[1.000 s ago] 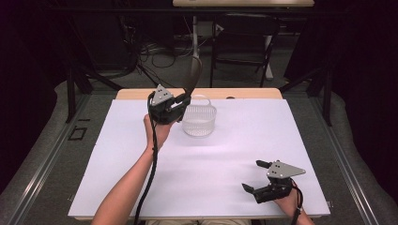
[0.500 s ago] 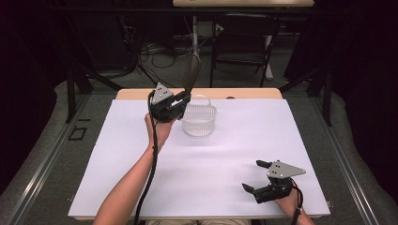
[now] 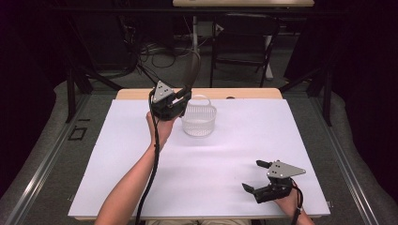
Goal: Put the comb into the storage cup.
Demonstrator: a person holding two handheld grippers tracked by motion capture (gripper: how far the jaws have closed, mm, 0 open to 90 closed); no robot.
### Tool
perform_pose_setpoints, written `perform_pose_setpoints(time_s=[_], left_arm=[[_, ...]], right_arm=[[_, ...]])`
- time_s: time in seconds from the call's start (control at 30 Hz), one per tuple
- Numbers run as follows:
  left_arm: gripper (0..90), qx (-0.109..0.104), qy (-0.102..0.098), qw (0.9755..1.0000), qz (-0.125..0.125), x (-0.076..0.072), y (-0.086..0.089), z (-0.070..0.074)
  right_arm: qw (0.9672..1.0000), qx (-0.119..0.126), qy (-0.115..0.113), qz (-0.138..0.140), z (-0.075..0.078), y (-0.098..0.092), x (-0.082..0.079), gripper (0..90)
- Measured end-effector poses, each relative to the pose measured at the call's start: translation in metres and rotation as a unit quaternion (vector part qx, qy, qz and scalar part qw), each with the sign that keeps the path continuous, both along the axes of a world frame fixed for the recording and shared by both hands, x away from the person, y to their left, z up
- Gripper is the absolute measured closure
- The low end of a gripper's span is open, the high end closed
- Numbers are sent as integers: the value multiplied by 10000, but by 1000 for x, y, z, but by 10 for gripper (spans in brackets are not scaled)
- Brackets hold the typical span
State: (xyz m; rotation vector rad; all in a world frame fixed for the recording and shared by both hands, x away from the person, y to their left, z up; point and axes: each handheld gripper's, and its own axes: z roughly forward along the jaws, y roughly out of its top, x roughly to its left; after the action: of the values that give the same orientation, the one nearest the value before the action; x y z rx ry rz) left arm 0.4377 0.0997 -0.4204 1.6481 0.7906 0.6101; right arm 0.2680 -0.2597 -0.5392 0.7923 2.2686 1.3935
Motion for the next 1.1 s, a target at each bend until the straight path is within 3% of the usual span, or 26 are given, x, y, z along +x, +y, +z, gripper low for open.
perform_pose_setpoints(time_s=[1.1], left_arm=[[723, -255, -261, 9992, 168, 13, -12, -12]], right_arm=[[10000, -4, -5, -1, 0, -1, 0, 23]])
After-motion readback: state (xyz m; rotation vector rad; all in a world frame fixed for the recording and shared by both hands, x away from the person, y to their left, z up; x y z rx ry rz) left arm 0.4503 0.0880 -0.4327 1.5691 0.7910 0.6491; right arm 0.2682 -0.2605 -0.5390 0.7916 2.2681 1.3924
